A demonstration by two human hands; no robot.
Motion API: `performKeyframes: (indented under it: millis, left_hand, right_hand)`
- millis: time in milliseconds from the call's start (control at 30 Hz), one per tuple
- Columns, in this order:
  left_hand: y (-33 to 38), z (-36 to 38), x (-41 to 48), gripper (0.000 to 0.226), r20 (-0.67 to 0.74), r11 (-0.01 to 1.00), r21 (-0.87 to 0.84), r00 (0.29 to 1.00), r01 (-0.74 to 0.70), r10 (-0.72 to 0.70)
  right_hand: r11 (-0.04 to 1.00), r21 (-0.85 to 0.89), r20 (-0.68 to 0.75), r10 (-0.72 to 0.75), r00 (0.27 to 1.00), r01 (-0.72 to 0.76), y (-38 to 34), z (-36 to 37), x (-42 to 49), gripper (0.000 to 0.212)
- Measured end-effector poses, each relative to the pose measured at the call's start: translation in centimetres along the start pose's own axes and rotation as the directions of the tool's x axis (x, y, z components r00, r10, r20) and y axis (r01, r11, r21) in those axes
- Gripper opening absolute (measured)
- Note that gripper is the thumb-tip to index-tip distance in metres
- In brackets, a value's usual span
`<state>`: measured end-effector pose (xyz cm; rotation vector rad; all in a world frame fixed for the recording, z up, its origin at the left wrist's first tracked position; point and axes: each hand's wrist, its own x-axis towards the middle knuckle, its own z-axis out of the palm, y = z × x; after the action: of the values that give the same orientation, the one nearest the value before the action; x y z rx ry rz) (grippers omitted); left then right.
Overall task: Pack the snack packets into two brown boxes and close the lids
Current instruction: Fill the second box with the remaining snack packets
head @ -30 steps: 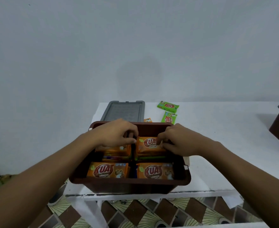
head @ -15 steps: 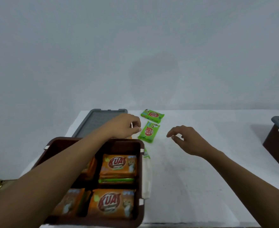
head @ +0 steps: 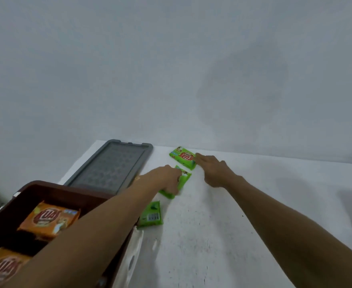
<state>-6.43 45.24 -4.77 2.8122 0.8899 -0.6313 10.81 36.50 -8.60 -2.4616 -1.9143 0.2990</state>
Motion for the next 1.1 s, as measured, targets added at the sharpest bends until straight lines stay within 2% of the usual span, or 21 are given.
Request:
performKeyframes:
  millis: [133, 300, 400, 467, 567, 667, 700, 767, 867, 967, 1100]
  left_hand:
    - [-1.5, 0.2, 0.3, 0.064, 0.000, 0.998, -0.056, 1.000, -0.006, 0.006]
    - [-2.0, 0.4, 0.3, 0.066, -0.029, 0.987, -0.161, 0.999, -0.024, 0.020]
    - [-0.6, 0.5, 0.7, 0.078, -0.028, 0.984, -0.152, 0.995, -0.094, 0.091]
    - [0.7, 0.6, 1.1, 0.088, -0.010, 0.981, -0.104, 0.987, -0.163, 0.162]
    - [1.8, 0.7, 1.2, 0.093, 0.015, 0.971, -0.014, 0.971, -0.237, 0.238]
    - [1.8, 0.7, 1.1, 0.085, 0.007, 0.967, 0.033, 0.968, -0.251, 0.251]
    - [1.8, 0.6, 1.0, 0.079, -0.001, 0.964, 0.057, 0.966, -0.259, 0.259]
    - [1.8, 0.6, 0.8, 0.068, -0.017, 0.954, 0.082, 0.957, -0.288, 0.291]
    - [1.8, 0.3, 0.1, 0.062, -0.030, 0.943, 0.081, 0.944, -0.324, 0.327]
    - [1.3, -0.2, -0.5, 0.057, -0.027, 0.954, -0.082, 0.957, -0.289, 0.288]
    - [-0.3, -1.6, -1.6, 0.049, -0.157, 0.925, -0.234, 0.950, -0.300, 0.269]
  right_hand:
    - [0.994, -0.075, 0.074, -0.072, 0.995, 0.077, 0.4, 0.8, 1.9, 0.081]
    - [0.999, -0.036, -0.185, 0.010, 0.983, -0.016, 2.5, 2.1, -1.0, 0.056]
    - [1.000, -0.009, -0.325, 0.008, 0.946, -0.012, 3.5, 2.7, -5.2, 0.042]
    - [1.000, 0.006, -0.353, 0.007, 0.935, -0.005, 3.9, 2.4, -8.3, 0.033]
    - [0.996, 0.077, -0.235, 0.061, 0.970, -0.044, 4.7, 1.3, -10.7, 0.031]
    - [0.999, 0.046, -0.041, 0.023, 0.999, -0.022, 5.8, 0.8, -10.7, 0.067]
    - [0.999, 0.026, 0.063, 0.023, 0.998, -0.025, 5.9, 0.5, -10.4, 0.074]
    - [0.998, 0.016, 0.210, 0.057, 0.976, -0.061, 6.1, -0.2, -10.0, 0.072]
    - [0.994, 0.037, 0.259, 0.086, 0.962, -0.099, 6.3, -0.8, -10.1, 0.064]
    - [0.985, 0.107, 0.271, 0.102, 0.957, -0.136, 6.5, -0.6, -11.4, 0.055]
    - [0.952, 0.233, 0.136, 0.171, 0.976, -0.199, 5.4, -0.4, -13.1, 0.024]
